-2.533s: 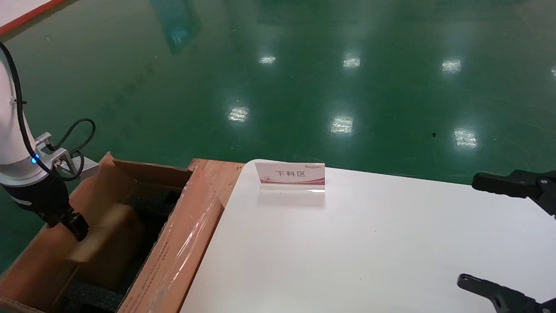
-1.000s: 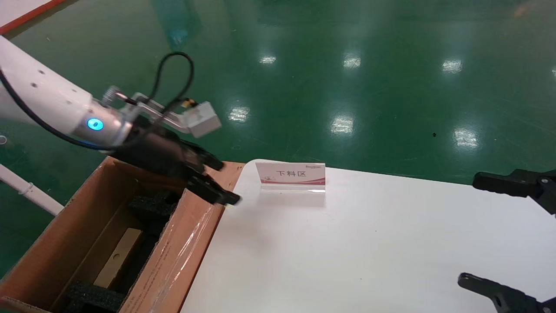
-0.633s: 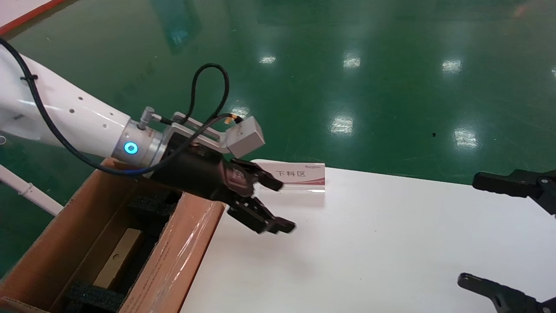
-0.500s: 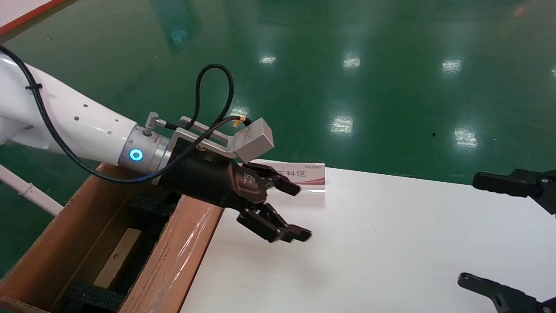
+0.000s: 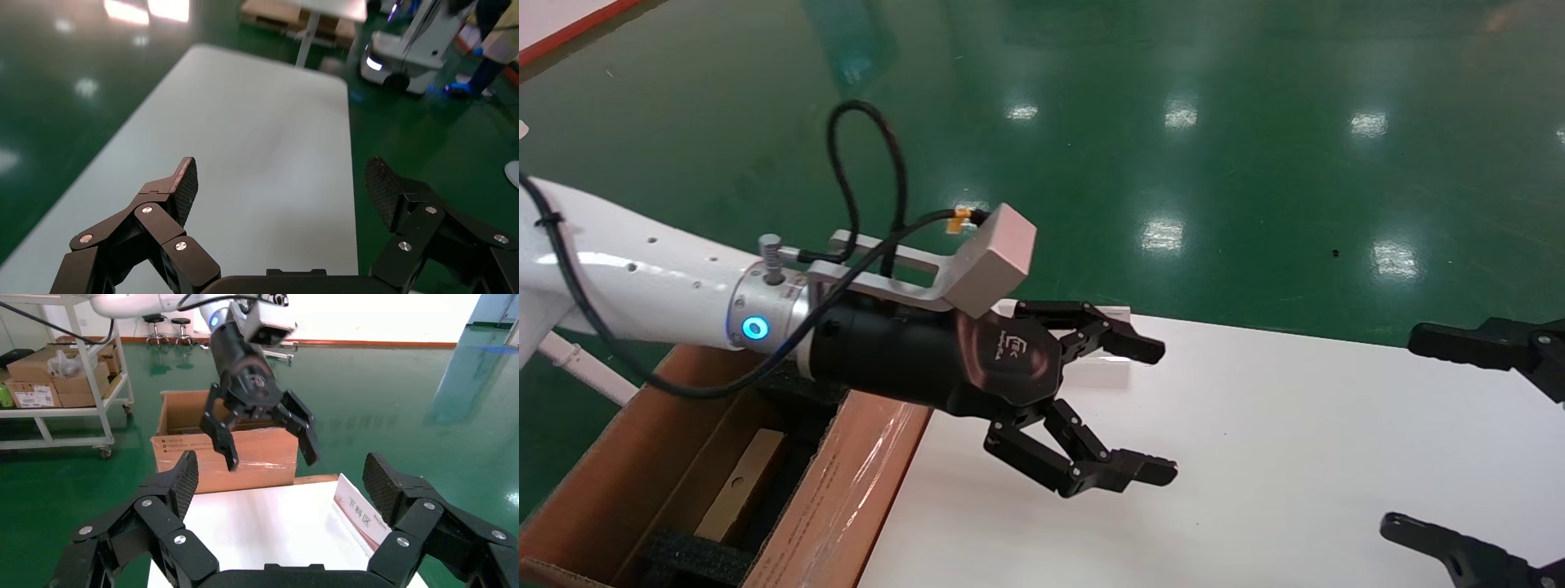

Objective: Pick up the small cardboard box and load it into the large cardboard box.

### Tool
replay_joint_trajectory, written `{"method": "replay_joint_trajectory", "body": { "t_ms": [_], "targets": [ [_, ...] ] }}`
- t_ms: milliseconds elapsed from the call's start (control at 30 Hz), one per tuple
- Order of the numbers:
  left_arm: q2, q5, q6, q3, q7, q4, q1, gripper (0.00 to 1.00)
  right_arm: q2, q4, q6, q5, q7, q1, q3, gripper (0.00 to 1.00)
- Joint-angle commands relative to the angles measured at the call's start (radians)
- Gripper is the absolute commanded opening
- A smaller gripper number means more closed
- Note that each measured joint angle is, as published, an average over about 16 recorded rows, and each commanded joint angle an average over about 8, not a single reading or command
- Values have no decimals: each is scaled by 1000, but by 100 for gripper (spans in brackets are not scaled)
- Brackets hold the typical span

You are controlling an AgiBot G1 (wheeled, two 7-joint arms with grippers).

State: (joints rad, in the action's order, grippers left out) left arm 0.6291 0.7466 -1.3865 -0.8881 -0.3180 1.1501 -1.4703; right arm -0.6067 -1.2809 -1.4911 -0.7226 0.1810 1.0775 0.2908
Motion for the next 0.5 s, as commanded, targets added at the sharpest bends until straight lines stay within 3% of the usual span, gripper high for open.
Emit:
{"method": "replay_joint_trajectory", "body": {
  "t_ms": [33,500],
  "targets": [
    [-2,-2,-13,74,16,16,48,100,0,0,0,0,0,0,-1,100],
    [-17,-15,-101,563,121,124,366,100,-2,-1,-2,-3,3,-1,-5,100]
  ]
}}
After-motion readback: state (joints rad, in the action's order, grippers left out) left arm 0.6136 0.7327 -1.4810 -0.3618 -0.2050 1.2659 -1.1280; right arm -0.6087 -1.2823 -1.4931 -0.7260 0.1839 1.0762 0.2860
